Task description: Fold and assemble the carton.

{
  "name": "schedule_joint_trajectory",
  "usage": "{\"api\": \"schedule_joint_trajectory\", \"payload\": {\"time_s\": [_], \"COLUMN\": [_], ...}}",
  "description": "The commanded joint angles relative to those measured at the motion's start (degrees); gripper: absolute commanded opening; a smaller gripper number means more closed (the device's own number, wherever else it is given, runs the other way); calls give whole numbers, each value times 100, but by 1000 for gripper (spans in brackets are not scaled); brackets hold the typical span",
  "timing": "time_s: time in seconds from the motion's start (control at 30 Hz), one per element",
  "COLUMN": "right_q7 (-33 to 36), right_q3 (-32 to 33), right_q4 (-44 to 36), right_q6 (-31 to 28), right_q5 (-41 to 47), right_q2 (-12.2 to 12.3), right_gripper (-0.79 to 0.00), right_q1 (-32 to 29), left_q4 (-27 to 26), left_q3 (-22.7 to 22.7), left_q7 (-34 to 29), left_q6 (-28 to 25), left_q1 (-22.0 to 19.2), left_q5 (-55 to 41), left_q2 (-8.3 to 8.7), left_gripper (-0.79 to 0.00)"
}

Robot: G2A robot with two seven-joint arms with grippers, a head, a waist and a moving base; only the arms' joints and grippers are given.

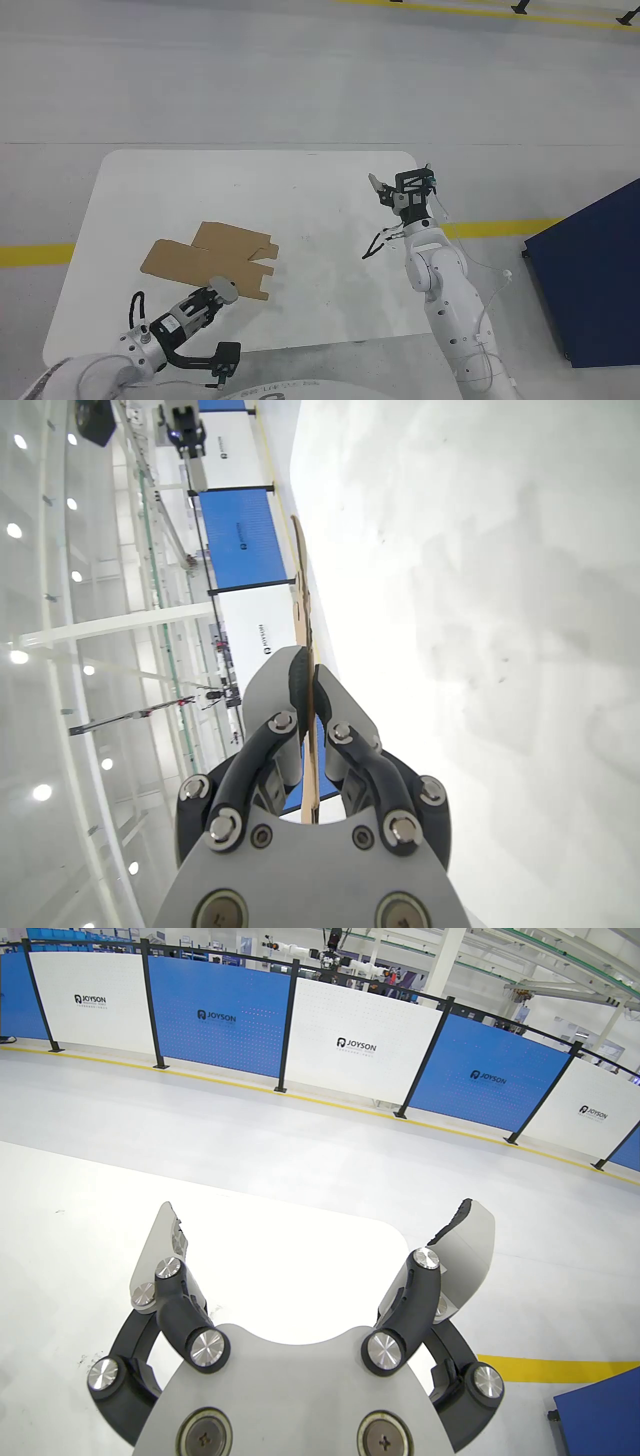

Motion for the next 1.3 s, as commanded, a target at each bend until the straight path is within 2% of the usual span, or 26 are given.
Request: {"api": "schedule_joint_trajectory", "payload": {"time_s": [0.0, 0.2, 0.27, 0.37, 0.43, 0.47, 0.57, 0.6, 0.63, 0.7, 1.0, 1.1, 1.13, 1.2, 1.27], "right_q7": [0, 0, 0, 0, 0, 0, 0, 0, 0, 0, 0, 0, 0, 0, 0], "right_q3": [0, 0, 0, 0, 0, 0, 0, 0, 0, 0, 0, 0, 0, 0, 0], "right_q4": [0, 0, 0, 0, 0, 0, 0, 0, 0, 0, 0, 0, 0, 0, 0], "right_q6": [0, 0, 0, 0, 0, 0, 0, 0, 0, 0, 0, 0, 0, 0, 0], "right_q5": [0, 0, 0, 0, 0, 0, 0, 0, 0, 0, 0, 0, 0, 0, 0], "right_q2": [0, 0, 0, 0, 0, 0, 0, 0, 0, 0, 0, 0, 0, 0, 0], "right_gripper": [0, 0, 0, 0, 0, 0, 0, 0, 0, 0, 0, 0, 0, 0, 0], "right_q1": [0, 0, 0, 0, 0, 0, 0, 0, 0, 0, 0, 0, 0, 0, 0], "left_q4": [2, 2, 70, 300, 583, 678, 1193, 1320, 1503, 1770, 1770, 1957, 2219, 2615, 3165], "left_q3": [-38, -38, -56, -253, -366, -356, -16, 77, 250, 500, 500, 578, 591, 654, 954], "left_q7": [27, 27, 238, 1020, 1351, 1396, 1485, 1490, 1535, 1876, 1876, 2336, 2676, 2603, 2477], "left_q6": [69, 69, 56, -308, -910, -1097, -2046, -2220, -2283, -2504, -2504, -2679, -2928, -3112, -3359], "left_q1": [8, 8, -93, -636, -1301, -1509, -2602, -2831, -3278, -3569, -3569, -3607, -3828, -4239, -4849], "left_q5": [5, 5, -398, -1642, -2580, -2796, -3877, -4151, -4531, -5404, -5404, -6422, -7286, -8011, -9199], "left_q2": [2, 2, -12, -38, -78, -93, -215, -251, -326, -418, -418, -474, -527, -600, -749], "left_gripper": [-785, -785, -785, -785, -785, -785, -785, -785, -785, -785, -785, -785, -785, -785, -785]}}
